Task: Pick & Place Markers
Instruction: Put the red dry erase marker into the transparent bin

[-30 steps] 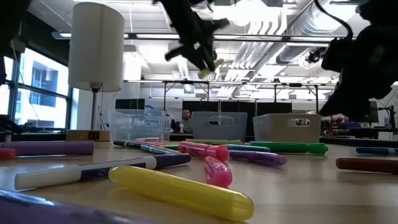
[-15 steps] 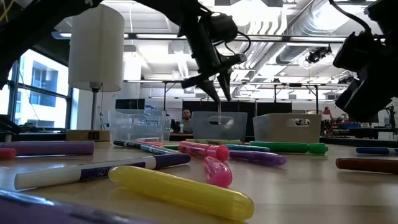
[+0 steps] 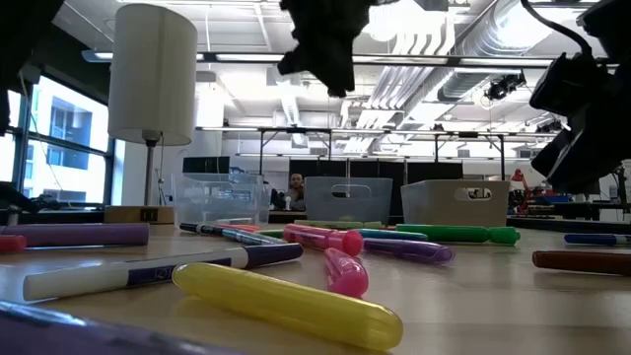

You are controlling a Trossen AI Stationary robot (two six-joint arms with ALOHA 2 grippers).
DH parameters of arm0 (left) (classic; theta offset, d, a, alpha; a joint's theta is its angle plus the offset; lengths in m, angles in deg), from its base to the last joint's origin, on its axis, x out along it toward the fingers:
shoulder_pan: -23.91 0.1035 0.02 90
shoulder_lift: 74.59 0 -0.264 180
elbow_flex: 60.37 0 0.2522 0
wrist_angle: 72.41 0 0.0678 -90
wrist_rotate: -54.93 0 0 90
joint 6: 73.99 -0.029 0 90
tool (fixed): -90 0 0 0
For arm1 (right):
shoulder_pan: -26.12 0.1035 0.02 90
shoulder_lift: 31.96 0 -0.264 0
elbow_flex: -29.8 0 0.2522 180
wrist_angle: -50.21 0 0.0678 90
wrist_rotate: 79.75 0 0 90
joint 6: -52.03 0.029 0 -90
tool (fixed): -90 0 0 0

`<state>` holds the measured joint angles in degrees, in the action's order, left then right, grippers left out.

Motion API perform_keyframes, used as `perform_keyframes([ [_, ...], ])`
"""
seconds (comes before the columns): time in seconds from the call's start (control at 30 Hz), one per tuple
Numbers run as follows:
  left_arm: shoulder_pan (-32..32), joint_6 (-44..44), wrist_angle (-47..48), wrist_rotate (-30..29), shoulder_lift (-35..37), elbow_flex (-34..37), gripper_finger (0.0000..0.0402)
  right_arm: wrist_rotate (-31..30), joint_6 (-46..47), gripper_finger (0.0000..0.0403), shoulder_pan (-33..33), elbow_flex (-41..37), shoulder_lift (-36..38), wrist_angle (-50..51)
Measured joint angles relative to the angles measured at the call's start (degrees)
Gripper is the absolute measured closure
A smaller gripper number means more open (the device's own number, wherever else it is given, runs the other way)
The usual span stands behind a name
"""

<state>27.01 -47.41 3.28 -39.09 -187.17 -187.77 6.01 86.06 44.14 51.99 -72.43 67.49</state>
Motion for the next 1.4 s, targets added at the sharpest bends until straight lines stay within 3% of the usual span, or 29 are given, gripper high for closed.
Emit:
perform_keyframes([
  [0.13,-5.68,-5.24,5.72,0.47,0.03,0.02,0.039,-1.27,3.71,0.0402,0.0,0.02,0.0,-1.4],
  [0.3,-10.92,-7.31,3.79,0.53,0.2,5.57,0.0394,-5.0,7.99,0.0402,0.0,0.02,0.0,-2.45],
  [0.4,-12.56,-6.42,-0.8,-0.41,0.95,12.78,0.0399,-6.35,8.28,0.0402,0.0,0.02,0.0,-4.58],
  [0.53,-14.38,-2.62,-9.65,0.74,8.38,25.5,0.04,-8.44,7.46,0.0402,0.02,0.41,-0.02,-8.05],
  [0.63,-16.02,1.18,-15.12,0.95,14.46,37.78,0.04,-10.67,5.16,0.0403,0.0,4.23,-1.32,-4.23],
  [0.7,-16.66,4.38,-23.86,0.82,18.32,44.57,0.0401,-13.07,3.03,0.0403,-0.03,8.42,-2.91,1.23],
  [0.9,-18.65,14.46,-31.03,-1.96,31.67,62.44,0.0401,-19.38,-7.16,0.0402,-2.93,26.34,-13.95,17.78],
  [1.03,-18.52,17.2,-33.68,-2.52,38.0,68.84,0.0401,-13.84,-15.71,0.0401,-7.63,38.06,-24.58,30.3],
  [1.17,-18.48,17.04,-34.84,-4.35,41.09,71.85,0.0401,-7.24,-22.63,0.0383,-13.89,47.01,-35.61,40.4],
  [1.4,-18.51,15.18,-36.25,-6.06,41.93,71.68,0.0401,-2.75,-36.08,0.0323,-20.67,54.33,-50.41,43.9],
])
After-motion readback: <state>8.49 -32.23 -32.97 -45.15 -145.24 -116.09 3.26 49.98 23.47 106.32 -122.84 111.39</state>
